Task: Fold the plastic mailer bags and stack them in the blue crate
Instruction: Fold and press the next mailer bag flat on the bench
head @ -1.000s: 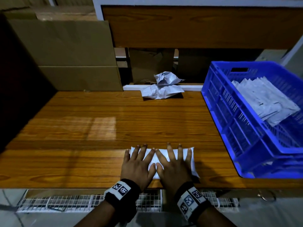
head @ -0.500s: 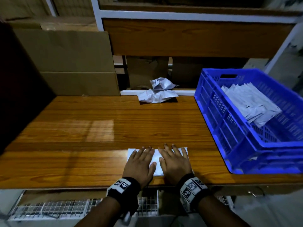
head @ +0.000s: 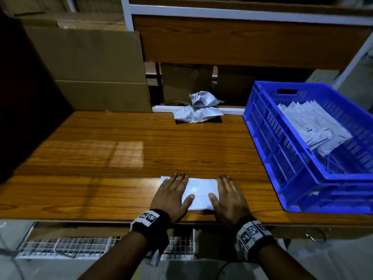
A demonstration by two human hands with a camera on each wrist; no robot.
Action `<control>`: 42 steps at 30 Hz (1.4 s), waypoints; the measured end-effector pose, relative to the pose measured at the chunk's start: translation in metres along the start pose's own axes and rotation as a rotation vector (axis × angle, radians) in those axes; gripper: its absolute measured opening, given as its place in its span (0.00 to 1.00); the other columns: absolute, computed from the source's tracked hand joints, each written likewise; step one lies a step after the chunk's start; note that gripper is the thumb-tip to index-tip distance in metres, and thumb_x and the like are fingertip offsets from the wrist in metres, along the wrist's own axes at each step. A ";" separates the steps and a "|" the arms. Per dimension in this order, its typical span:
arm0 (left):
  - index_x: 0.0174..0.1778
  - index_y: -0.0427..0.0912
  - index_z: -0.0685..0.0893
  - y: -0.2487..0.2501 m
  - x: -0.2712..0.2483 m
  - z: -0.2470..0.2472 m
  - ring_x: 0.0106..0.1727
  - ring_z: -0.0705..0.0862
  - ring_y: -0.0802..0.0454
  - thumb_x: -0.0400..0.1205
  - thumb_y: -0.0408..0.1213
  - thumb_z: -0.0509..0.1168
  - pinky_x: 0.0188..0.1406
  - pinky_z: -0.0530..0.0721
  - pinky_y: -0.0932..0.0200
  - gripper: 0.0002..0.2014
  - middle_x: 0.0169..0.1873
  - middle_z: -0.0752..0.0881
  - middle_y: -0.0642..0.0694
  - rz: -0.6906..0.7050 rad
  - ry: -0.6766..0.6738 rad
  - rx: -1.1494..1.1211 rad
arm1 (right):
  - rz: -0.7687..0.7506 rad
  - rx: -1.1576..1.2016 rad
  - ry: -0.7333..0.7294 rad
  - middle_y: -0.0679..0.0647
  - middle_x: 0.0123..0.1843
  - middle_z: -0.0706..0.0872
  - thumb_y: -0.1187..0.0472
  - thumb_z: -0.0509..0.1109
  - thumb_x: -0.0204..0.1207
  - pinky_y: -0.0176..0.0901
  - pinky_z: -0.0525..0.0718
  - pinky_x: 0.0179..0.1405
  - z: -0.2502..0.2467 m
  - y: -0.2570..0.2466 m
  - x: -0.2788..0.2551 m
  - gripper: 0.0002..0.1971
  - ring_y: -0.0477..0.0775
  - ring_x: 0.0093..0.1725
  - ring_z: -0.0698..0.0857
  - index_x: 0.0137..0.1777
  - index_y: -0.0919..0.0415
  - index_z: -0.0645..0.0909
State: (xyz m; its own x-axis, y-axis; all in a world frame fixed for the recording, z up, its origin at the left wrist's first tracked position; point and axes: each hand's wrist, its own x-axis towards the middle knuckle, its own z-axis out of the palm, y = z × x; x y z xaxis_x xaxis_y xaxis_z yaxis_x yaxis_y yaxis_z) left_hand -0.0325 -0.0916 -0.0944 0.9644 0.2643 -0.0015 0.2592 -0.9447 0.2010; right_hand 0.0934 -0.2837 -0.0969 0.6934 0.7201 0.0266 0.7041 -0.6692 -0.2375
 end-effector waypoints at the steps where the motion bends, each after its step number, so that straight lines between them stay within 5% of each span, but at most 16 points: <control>1: 0.85 0.49 0.49 -0.001 0.000 0.000 0.85 0.45 0.52 0.80 0.68 0.30 0.82 0.49 0.49 0.40 0.85 0.51 0.51 -0.002 0.000 -0.002 | 0.006 -0.004 0.011 0.58 0.85 0.62 0.31 0.34 0.80 0.58 0.52 0.82 0.000 0.000 -0.001 0.43 0.58 0.83 0.62 0.84 0.59 0.59; 7: 0.85 0.56 0.43 -0.004 0.000 -0.005 0.84 0.38 0.55 0.78 0.73 0.36 0.83 0.45 0.48 0.41 0.84 0.43 0.55 0.042 -0.020 -0.096 | 0.021 -0.059 -0.090 0.50 0.88 0.44 0.30 0.35 0.76 0.62 0.39 0.82 -0.010 0.001 0.002 0.42 0.51 0.86 0.44 0.86 0.52 0.41; 12: 0.84 0.57 0.38 -0.021 -0.033 -0.014 0.83 0.34 0.53 0.71 0.80 0.52 0.81 0.38 0.46 0.53 0.84 0.35 0.52 0.206 -0.069 -0.009 | -0.228 -0.108 -0.161 0.48 0.84 0.25 0.17 0.44 0.69 0.66 0.35 0.80 -0.026 0.019 -0.025 0.53 0.51 0.83 0.27 0.83 0.46 0.26; 14: 0.84 0.56 0.40 -0.033 -0.050 -0.009 0.83 0.36 0.53 0.74 0.71 0.60 0.80 0.41 0.50 0.50 0.84 0.38 0.52 0.291 -0.084 0.005 | -0.332 -0.151 -0.115 0.49 0.86 0.31 0.22 0.55 0.72 0.64 0.42 0.82 -0.023 0.030 -0.039 0.52 0.52 0.85 0.32 0.85 0.47 0.32; 16: 0.85 0.57 0.50 -0.043 -0.060 -0.009 0.85 0.47 0.53 0.79 0.51 0.65 0.81 0.53 0.52 0.41 0.85 0.49 0.51 0.367 -0.017 -0.075 | -0.388 -0.084 -0.085 0.53 0.88 0.44 0.44 0.66 0.75 0.61 0.58 0.82 -0.020 0.041 -0.044 0.46 0.56 0.86 0.45 0.87 0.49 0.43; 18: 0.80 0.57 0.65 -0.047 -0.064 -0.017 0.82 0.57 0.61 0.80 0.41 0.64 0.79 0.62 0.57 0.31 0.82 0.63 0.54 0.368 0.021 -0.253 | -0.440 0.068 -0.046 0.57 0.85 0.60 0.61 0.66 0.69 0.55 0.71 0.76 -0.020 0.049 -0.043 0.41 0.59 0.84 0.60 0.85 0.51 0.58; 20: 0.73 0.59 0.76 -0.046 -0.066 -0.028 0.75 0.67 0.70 0.82 0.50 0.62 0.74 0.69 0.62 0.21 0.74 0.74 0.60 0.301 0.038 -0.430 | -0.420 0.231 -0.005 0.53 0.77 0.74 0.61 0.65 0.72 0.42 0.77 0.68 -0.033 0.052 -0.040 0.31 0.52 0.76 0.74 0.77 0.48 0.73; 22: 0.63 0.62 0.83 -0.044 -0.068 -0.039 0.64 0.80 0.68 0.80 0.61 0.62 0.62 0.79 0.64 0.17 0.61 0.85 0.63 0.199 0.107 -0.612 | -0.382 0.368 0.059 0.41 0.63 0.82 0.53 0.65 0.76 0.29 0.78 0.56 -0.054 0.049 -0.037 0.18 0.40 0.63 0.81 0.65 0.44 0.84; 24: 0.54 0.61 0.87 -0.038 -0.065 -0.047 0.49 0.87 0.64 0.78 0.60 0.65 0.47 0.83 0.65 0.14 0.46 0.90 0.60 0.089 0.200 -0.756 | -0.322 0.418 0.116 0.30 0.45 0.83 0.48 0.67 0.76 0.32 0.77 0.42 -0.073 0.044 -0.036 0.09 0.33 0.47 0.83 0.53 0.38 0.86; 26: 0.47 0.54 0.88 -0.031 -0.058 -0.053 0.37 0.85 0.65 0.77 0.56 0.67 0.37 0.81 0.64 0.12 0.35 0.89 0.59 0.006 0.285 -0.837 | -0.225 0.453 0.140 0.29 0.30 0.81 0.49 0.71 0.77 0.32 0.73 0.32 -0.080 0.040 -0.033 0.04 0.32 0.33 0.81 0.45 0.35 0.82; 29: 0.41 0.51 0.87 -0.026 -0.042 -0.050 0.27 0.78 0.69 0.77 0.46 0.74 0.28 0.72 0.70 0.05 0.23 0.83 0.62 -0.158 0.321 -0.788 | -0.058 0.501 0.091 0.40 0.24 0.80 0.54 0.74 0.77 0.28 0.70 0.27 -0.075 0.039 -0.026 0.04 0.37 0.28 0.81 0.47 0.44 0.82; 32: 0.41 0.54 0.85 -0.026 -0.029 -0.041 0.33 0.82 0.58 0.76 0.50 0.74 0.28 0.70 0.67 0.07 0.24 0.81 0.58 -0.318 0.243 -0.574 | 0.048 0.368 0.041 0.45 0.27 0.75 0.50 0.72 0.78 0.43 0.69 0.30 -0.061 0.036 -0.015 0.12 0.46 0.31 0.78 0.35 0.46 0.74; 35: 0.52 0.55 0.82 -0.022 -0.024 -0.038 0.44 0.83 0.48 0.77 0.54 0.69 0.36 0.75 0.57 0.12 0.36 0.84 0.55 -0.338 0.234 -0.334 | 0.130 0.089 0.093 0.49 0.44 0.79 0.47 0.66 0.81 0.47 0.73 0.40 -0.053 0.025 -0.013 0.07 0.57 0.47 0.80 0.46 0.48 0.77; 37: 0.56 0.50 0.81 -0.010 -0.024 -0.040 0.50 0.79 0.44 0.77 0.48 0.68 0.42 0.77 0.53 0.14 0.46 0.82 0.49 -0.175 0.342 -0.132 | 0.083 -0.102 0.204 0.52 0.55 0.79 0.48 0.64 0.81 0.50 0.78 0.48 -0.047 0.012 -0.016 0.11 0.59 0.56 0.78 0.57 0.52 0.77; 39: 0.54 0.48 0.82 0.010 -0.024 -0.040 0.51 0.77 0.43 0.76 0.45 0.66 0.43 0.75 0.50 0.12 0.48 0.80 0.47 0.011 0.401 -0.018 | -0.069 -0.111 0.255 0.52 0.56 0.80 0.49 0.61 0.79 0.54 0.78 0.51 -0.038 -0.013 -0.018 0.13 0.60 0.56 0.78 0.59 0.52 0.78; 42: 0.59 0.47 0.81 0.035 -0.022 -0.021 0.57 0.79 0.44 0.79 0.47 0.59 0.51 0.77 0.50 0.15 0.56 0.82 0.47 0.156 0.267 -0.033 | -0.228 -0.053 0.208 0.52 0.59 0.84 0.48 0.58 0.79 0.54 0.77 0.55 -0.008 -0.043 -0.023 0.19 0.57 0.59 0.83 0.62 0.55 0.81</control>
State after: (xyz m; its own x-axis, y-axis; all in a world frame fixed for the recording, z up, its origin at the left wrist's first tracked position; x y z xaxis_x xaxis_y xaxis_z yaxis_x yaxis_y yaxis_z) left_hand -0.0460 -0.1261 -0.0666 0.9437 0.1627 0.2880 0.1036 -0.9722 0.2099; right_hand 0.0482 -0.2727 -0.0790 0.5290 0.8037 0.2724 0.8485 -0.5069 -0.1519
